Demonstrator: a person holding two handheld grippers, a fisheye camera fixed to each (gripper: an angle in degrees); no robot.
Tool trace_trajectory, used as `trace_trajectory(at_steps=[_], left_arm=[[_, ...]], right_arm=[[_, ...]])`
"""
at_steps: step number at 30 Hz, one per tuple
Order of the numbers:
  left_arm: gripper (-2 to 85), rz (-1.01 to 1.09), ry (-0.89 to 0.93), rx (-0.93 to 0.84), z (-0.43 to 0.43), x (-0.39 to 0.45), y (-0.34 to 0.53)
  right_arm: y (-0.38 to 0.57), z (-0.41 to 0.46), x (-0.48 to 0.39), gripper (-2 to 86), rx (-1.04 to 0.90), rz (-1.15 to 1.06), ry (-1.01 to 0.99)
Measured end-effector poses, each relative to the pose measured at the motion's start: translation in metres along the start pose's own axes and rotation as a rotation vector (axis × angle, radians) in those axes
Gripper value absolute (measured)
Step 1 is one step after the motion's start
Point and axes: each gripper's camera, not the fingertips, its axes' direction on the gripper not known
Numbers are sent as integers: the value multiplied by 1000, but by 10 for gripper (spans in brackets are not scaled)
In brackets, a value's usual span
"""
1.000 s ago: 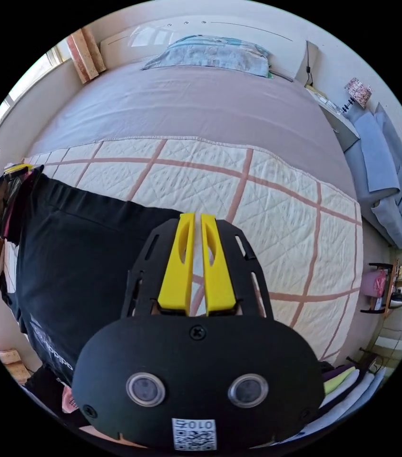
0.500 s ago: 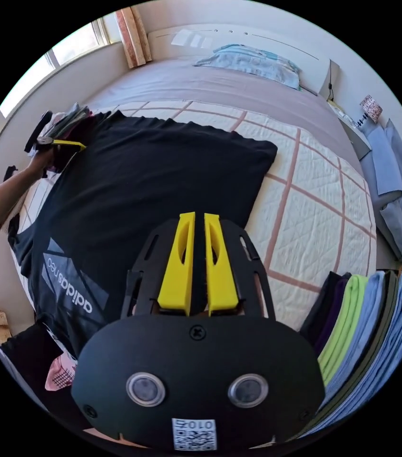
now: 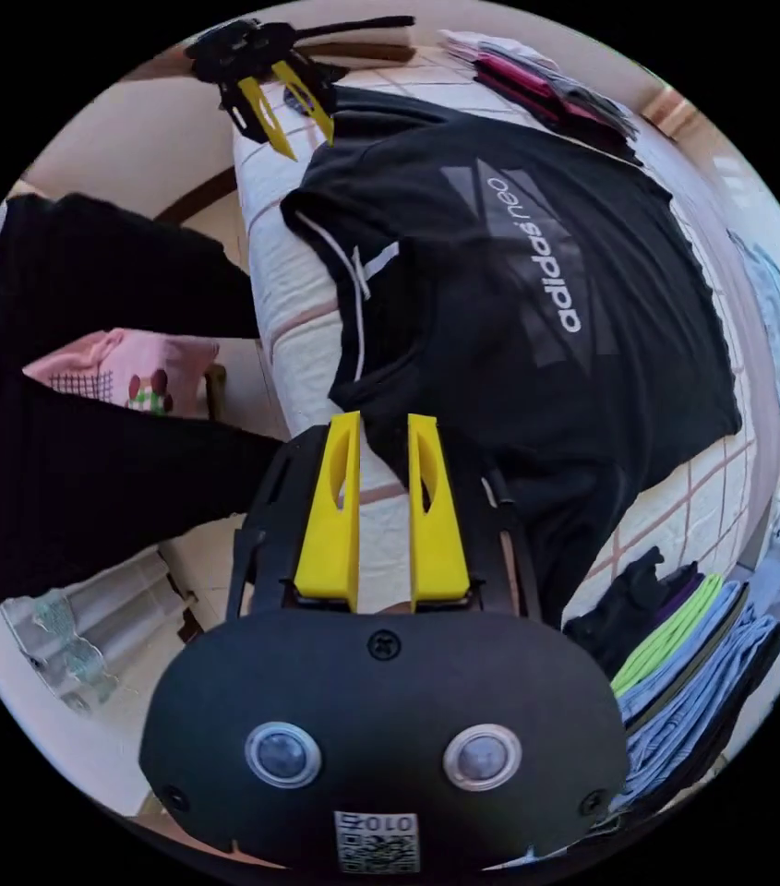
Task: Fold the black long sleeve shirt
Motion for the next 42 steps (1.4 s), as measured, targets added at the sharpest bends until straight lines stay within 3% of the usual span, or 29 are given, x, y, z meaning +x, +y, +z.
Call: trace_trajectory(at_steps=[2, 9, 14, 22, 30, 33, 36, 39, 40, 42], left_arm=[[74, 78, -4, 10, 2, 45, -9], [75, 113, -63, 7, 37, 61, -31], [39, 261, 11, -18, 64, 74, -40], [3, 177, 164, -52, 64, 67, -15], [11, 156, 219, -91, 112, 87, 9], [28, 42, 247, -64, 128, 88, 26], [44, -200, 364, 2, 128, 80, 57], [58, -599, 595, 172, 130, 74, 122], [62, -816, 664, 220, 136, 77, 161], [71, -1161, 688, 238, 144, 87, 227]], right_arm=[[-5, 7, -19, 78, -12, -71, 50], [-42, 49, -20, 89, -59, -165, 208], [-55, 68, -7, 59, -76, -149, 168], [-41, 36, 19, 30, -49, -103, 32], [-50, 86, 29, 32, -95, -56, -15], [-44, 91, 35, 32, -82, -1, -14], [-35, 84, 37, 27, -120, 39, -71], [-25, 74, 29, 20, -159, 67, -241], [-25, 71, 27, 18, -156, 80, -264], [-34, 50, 15, 15, -118, 103, -289]])
